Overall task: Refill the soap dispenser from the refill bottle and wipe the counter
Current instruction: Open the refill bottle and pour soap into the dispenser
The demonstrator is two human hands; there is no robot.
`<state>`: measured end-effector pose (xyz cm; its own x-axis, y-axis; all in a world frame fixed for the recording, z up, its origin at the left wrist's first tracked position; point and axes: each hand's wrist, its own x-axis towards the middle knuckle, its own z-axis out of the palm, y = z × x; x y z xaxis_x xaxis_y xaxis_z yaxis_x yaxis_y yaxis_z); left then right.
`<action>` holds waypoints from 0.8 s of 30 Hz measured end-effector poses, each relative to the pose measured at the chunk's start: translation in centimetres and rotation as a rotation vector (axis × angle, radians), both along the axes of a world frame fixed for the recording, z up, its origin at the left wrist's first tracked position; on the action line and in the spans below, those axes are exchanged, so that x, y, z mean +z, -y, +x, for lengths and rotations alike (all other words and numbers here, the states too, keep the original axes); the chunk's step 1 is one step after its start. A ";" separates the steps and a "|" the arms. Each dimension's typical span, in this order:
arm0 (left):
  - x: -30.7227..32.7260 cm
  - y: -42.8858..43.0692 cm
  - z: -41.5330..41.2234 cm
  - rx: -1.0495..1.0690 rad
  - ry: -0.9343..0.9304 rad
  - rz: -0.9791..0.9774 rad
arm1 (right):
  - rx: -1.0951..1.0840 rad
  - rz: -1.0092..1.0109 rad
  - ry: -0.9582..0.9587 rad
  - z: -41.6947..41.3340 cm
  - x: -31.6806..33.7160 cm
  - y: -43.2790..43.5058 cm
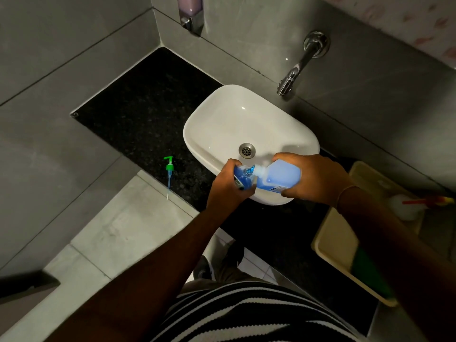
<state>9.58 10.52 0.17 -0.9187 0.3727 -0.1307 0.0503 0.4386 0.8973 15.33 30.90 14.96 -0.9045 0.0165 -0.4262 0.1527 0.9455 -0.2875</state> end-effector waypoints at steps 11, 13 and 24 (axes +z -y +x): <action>-0.4 0.1 0.1 0.009 -0.033 -0.003 | 0.014 0.024 -0.021 0.1 0.5 -0.1; -0.4 0.1 0.1 0.007 -0.034 -0.003 | 0.021 0.011 -0.010 0.0 0.6 -0.1; -0.6 0.3 0.1 0.007 -0.010 0.004 | 0.016 0.083 -0.014 0.1 0.9 0.0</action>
<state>9.66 10.26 -0.48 -0.9225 0.3669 -0.1198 0.0562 0.4350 0.8987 15.45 30.92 15.81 -0.9107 0.0374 -0.4114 0.1345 0.9685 -0.2097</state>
